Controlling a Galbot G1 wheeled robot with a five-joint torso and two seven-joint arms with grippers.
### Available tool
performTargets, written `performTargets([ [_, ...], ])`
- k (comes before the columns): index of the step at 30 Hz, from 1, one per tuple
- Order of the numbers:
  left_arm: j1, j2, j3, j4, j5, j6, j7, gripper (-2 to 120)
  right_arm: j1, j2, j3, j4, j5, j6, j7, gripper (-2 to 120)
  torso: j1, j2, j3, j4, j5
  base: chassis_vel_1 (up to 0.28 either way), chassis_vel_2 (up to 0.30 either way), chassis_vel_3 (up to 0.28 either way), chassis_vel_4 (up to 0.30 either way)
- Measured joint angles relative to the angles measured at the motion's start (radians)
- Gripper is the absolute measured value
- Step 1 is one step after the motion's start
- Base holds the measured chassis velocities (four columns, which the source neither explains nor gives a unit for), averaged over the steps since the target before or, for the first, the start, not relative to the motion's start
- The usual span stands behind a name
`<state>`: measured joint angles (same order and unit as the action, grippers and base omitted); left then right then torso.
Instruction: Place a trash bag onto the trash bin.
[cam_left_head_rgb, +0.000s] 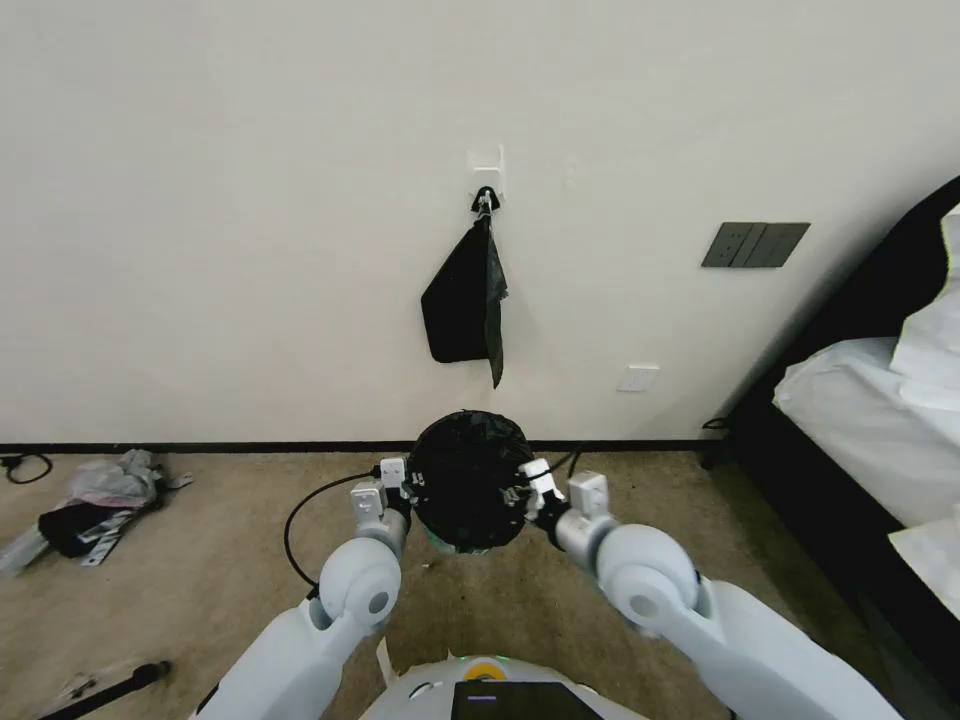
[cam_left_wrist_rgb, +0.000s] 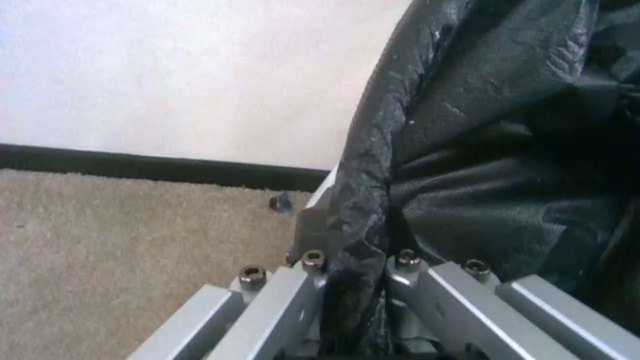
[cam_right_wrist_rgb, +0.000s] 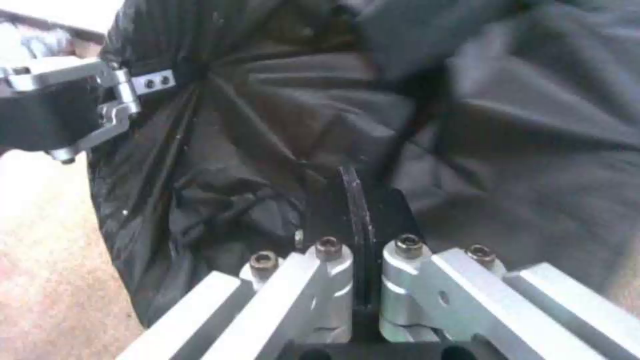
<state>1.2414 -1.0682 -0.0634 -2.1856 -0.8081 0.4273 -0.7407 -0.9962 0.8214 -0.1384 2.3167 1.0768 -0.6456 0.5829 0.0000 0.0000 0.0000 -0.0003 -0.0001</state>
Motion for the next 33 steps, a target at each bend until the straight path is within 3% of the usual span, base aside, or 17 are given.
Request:
performTargets([
  [2, -0.009, -0.010, 0.012, 0.002, 0.021, 0.000, -0.003, 1, 0.107, 0.047, -0.098, -0.044, 0.033, -0.033, 0.062, 0, 0.000, 0.000, 0.000, 0.0002, -0.0002, 0.000, 0.000, 0.000, 0.000],
  [11, -0.002, -0.002, 0.015, -0.021, 0.046, 0.000, -0.004, 1, 0.250, 0.143, -0.240, -0.207, 0.002, -0.063, 0.160, 0, 0.000, 0.000, 0.000, 0.0003, 0.0000, 0.000, 0.000, 0.000, 0.000],
  [20, -0.006, -0.006, 0.019, -0.031, 0.043, 0.000, -0.003, 1, 0.261, 0.243, -0.281, -0.373, -0.096, -0.064, 0.192, 0, 0.000, 0.000, 0.000, 0.0002, 0.0000, 0.000, 0.000, 0.000, 0.000],
  [33, 0.004, -0.007, 0.032, -0.035, 0.042, 0.000, -0.002, 1, 0.257, 0.333, -0.299, -0.482, -0.241, -0.062, 0.166, 0, 0.000, 0.000, 0.000, 0.0003, 0.0000, 0.000, 0.000, 0.000, 0.000],
])
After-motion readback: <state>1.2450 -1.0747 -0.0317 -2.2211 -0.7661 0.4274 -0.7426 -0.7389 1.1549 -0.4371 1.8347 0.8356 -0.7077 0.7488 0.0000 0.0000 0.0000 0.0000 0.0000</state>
